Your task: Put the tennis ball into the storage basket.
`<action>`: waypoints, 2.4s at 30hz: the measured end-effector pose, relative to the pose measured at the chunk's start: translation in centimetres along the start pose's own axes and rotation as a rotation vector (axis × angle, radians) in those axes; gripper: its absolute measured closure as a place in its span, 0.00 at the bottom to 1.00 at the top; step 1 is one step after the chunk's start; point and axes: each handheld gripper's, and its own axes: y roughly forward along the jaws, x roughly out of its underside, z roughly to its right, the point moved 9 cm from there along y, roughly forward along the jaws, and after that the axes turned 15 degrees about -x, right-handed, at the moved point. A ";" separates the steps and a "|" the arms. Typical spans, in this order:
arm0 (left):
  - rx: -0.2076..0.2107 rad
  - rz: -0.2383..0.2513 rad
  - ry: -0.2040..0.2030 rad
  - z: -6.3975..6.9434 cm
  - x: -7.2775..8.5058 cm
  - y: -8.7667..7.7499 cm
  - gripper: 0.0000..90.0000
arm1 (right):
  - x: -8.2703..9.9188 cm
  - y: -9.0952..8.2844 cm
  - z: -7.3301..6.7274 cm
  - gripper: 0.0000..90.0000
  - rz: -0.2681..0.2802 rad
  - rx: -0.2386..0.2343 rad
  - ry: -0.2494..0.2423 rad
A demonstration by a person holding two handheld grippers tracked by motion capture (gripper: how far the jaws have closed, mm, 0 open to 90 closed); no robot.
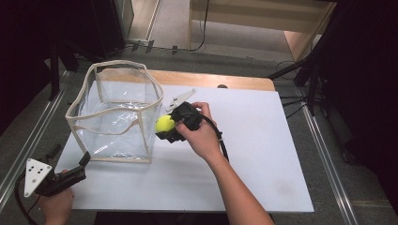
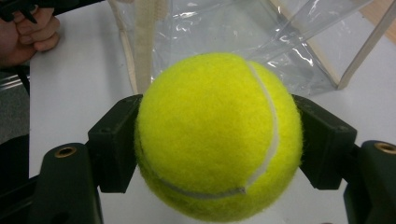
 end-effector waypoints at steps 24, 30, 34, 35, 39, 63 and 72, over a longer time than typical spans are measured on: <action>0.000 -0.001 -0.001 0.0 0.0 0.0 0.08 | -2.3 -2.2 0.1 0.27 0.026 0.010 -0.024; 0.000 -0.001 -0.001 0.0 0.0 0.0 0.08 | -3.1 -2.7 0.1 0.27 0.028 0.007 -0.027; -0.001 -0.001 0.000 0.0 0.0 0.0 0.08 | -3.6 -3.1 0.1 0.27 0.031 0.007 -0.027; -0.001 -0.001 0.000 0.0 0.0 0.0 0.08 | -3.6 -3.1 0.1 0.27 0.031 0.007 -0.027; 0.000 -0.002 0.001 0.0 0.0 0.0 0.08 | -4.0 -3.4 0.1 0.27 0.038 0.009 -0.024; 0.001 0.004 -0.011 0.0 -0.1 0.1 0.08 | -7.3 -4.5 0.4 0.27 0.041 0.030 -0.052; 0.001 0.002 -0.012 0.0 -0.1 0.0 0.08 | -8.6 -4.4 0.7 0.27 0.046 0.031 -0.070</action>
